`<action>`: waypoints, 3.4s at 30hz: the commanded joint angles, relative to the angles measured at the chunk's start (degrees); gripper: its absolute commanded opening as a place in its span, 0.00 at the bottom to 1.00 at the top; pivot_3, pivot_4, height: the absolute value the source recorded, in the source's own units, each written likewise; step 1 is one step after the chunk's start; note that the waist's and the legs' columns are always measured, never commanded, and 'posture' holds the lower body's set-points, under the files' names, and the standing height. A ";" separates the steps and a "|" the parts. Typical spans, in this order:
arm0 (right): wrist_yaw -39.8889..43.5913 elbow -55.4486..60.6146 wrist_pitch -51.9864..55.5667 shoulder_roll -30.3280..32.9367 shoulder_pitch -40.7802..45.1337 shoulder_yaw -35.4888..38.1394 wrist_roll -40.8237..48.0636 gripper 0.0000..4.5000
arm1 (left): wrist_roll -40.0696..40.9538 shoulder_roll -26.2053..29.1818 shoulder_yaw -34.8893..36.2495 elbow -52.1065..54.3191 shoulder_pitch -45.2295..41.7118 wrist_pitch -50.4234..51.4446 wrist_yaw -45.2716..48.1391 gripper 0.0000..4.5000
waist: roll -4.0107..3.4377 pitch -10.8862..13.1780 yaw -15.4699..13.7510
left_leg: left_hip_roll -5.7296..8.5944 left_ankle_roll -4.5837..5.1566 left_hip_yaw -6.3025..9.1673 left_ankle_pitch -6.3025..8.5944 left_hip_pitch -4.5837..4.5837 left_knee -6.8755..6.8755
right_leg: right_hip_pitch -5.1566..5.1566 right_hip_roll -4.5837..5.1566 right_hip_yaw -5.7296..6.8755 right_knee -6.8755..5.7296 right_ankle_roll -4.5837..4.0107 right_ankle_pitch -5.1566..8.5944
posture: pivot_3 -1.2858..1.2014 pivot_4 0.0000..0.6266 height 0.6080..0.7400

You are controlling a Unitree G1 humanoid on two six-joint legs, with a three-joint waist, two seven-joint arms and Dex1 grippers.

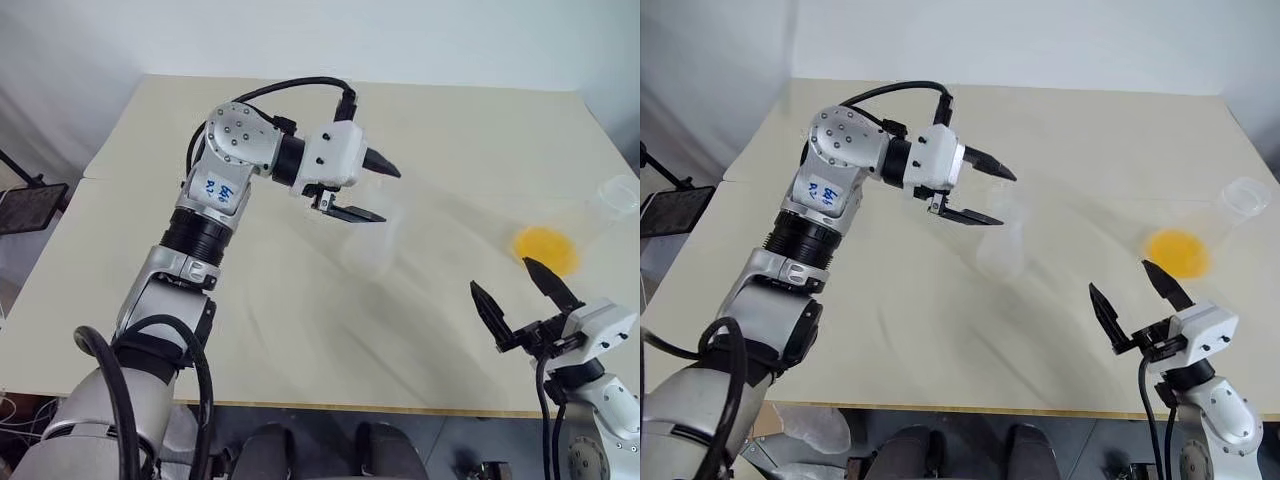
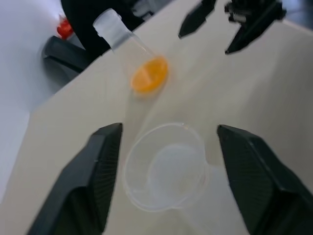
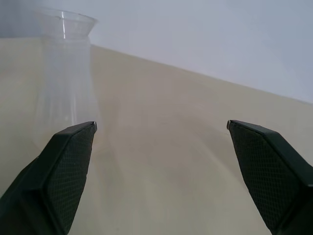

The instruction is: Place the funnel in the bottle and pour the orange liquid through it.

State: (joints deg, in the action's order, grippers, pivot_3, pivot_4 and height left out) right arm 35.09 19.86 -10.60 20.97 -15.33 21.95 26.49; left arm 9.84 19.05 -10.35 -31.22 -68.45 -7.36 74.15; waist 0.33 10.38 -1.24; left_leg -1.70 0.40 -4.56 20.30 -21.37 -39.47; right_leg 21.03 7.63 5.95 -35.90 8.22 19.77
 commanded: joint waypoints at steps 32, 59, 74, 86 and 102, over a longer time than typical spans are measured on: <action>-15.76 -22.16 23.40 16.42 23.70 12.92 6.02 1.00 | 22.70 10.41 19.94 46.23 52.15 28.36 -19.82 0.99 | -0.36 -0.12 1.28 | -0.05 0.04 0.69 0.00 0.17 -0.12 | -0.34 0.17 -0.04 -0.04 -0.02 0.00 | 0.52 0.24 1.00; -9.83 -46.56 20.08 19.50 46.31 9.33 0.81 0.86 | 23.57 9.10 18.65 52.10 55.45 28.32 -25.24 1.00 | -0.41 -0.09 1.32 | -0.04 0.04 0.63 0.00 0.11 -0.13 | -0.32 0.13 -0.03 0.04 -0.02 0.00 | 0.52 0.24 1.00; -3.68 -31.49 14.57 15.98 46.96 2.33 -0.34 0.55 | 23.90 8.72 18.26 50.53 53.05 28.71 -25.54 1.00 | -0.75 0.11 1.56 | -0.05 0.03 0.57 0.00 0.10 -0.13 | -0.26 0.10 -0.08 0.04 -0.02 0.00 | 0.52 0.24 1.00; -6.15 -18.13 -0.04 14.52 48.64 -17.59 -24.15 0.55 | 22.27 6.55 15.77 48.32 50.44 27.66 -26.40 1.00 | -0.77 0.13 1.21 | -0.01 0.02 0.72 -0.01 -0.05 -0.12 | -0.15 0.16 0.02 0.03 -0.02 0.00 | 0.52 0.24 1.00; -19.06 -22.12 -10.94 15.01 51.48 -25.02 -51.44 0.55 | 21.09 6.05 14.05 46.55 50.41 25.60 -26.17 1.00 | -0.77 0.13 1.63 | -0.03 0.00 0.64 -0.02 -0.17 -0.10 | 0.06 0.11 -0.01 -0.01 -0.02 0.00 | 0.52 0.24 1.00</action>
State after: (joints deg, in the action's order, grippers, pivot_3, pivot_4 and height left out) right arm 19.05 -3.75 -20.37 36.06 33.85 -3.81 -22.85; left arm 31.08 25.37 3.83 14.84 -17.63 19.69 47.69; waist -0.44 10.51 0.39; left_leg -1.73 0.41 -3.92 20.28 -21.55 -39.58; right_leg 21.10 7.74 5.95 -35.91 8.20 19.77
